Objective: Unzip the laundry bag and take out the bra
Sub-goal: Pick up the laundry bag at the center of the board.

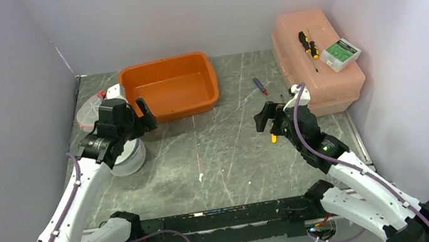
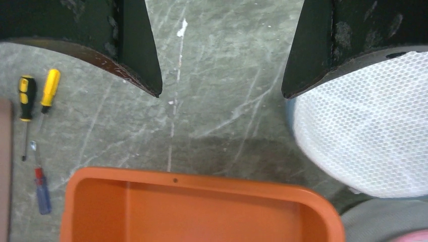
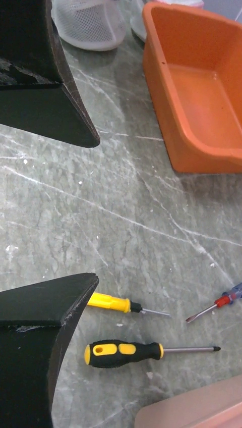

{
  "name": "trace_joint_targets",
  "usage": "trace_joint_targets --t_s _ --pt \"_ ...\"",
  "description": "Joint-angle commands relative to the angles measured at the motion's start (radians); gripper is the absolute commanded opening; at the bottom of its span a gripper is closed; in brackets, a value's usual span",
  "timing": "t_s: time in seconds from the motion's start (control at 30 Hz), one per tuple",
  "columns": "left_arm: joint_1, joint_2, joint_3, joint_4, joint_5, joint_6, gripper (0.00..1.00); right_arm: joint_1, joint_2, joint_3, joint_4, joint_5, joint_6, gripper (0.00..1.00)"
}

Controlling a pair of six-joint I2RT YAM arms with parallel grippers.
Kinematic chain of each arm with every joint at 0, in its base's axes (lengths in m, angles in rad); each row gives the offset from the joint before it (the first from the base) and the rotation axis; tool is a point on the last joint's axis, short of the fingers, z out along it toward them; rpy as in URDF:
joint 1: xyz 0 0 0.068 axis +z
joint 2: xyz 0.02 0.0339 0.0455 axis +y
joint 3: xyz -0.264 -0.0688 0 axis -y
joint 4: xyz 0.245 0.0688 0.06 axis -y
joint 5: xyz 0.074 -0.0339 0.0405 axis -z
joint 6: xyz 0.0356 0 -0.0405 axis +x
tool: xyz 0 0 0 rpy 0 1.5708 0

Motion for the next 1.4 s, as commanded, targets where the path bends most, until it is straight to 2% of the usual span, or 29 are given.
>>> trace_joint_targets --t_s 0.0,0.1,0.17,0.27,0.4,0.47,0.73,0.97,1.13,1.33,1.37 --pt "-0.001 -0.035 -0.010 -0.029 -0.154 -0.001 0.94 0.001 -0.075 -0.042 0.065 0.071 -0.001 1.00" --pt "-0.001 -0.053 0.026 -0.163 -0.364 -0.094 0.94 0.001 -0.109 -0.077 0.080 0.169 0.065 1.00" --pt "0.001 -0.093 0.008 -0.167 -0.389 -0.104 0.94 -0.002 -0.124 -0.082 0.090 0.139 0.021 1.00" --pt "0.037 -0.132 -0.030 -0.162 -0.253 -0.126 0.94 -0.001 -0.115 -0.077 0.102 -0.012 -0.039 0.99" --pt "0.156 -0.153 -0.143 -0.100 0.051 -0.284 0.94 -0.001 -0.104 -0.130 0.205 -0.170 -0.042 0.98" --pt "0.195 -0.164 -0.167 -0.101 0.098 -0.328 0.94 -0.001 -0.090 -0.139 0.227 -0.214 -0.032 0.98" --pt "0.276 -0.239 -0.056 -0.329 -0.035 -0.367 0.94 -0.002 -0.097 -0.177 0.235 -0.289 -0.028 0.97" --pt "0.357 -0.209 -0.099 -0.402 0.019 -0.428 0.94 -0.001 -0.111 -0.204 0.240 -0.307 -0.010 0.97" --pt "0.399 -0.276 -0.156 -0.393 0.027 -0.475 0.94 -0.001 -0.131 -0.220 0.235 -0.335 -0.007 0.97" --pt "0.455 -0.223 -0.254 -0.327 0.108 -0.538 0.94 -0.002 -0.119 -0.218 0.234 -0.346 -0.002 0.96" --pt "0.466 -0.226 -0.267 -0.317 0.109 -0.543 0.92 -0.002 -0.121 -0.218 0.233 -0.345 -0.003 0.96"
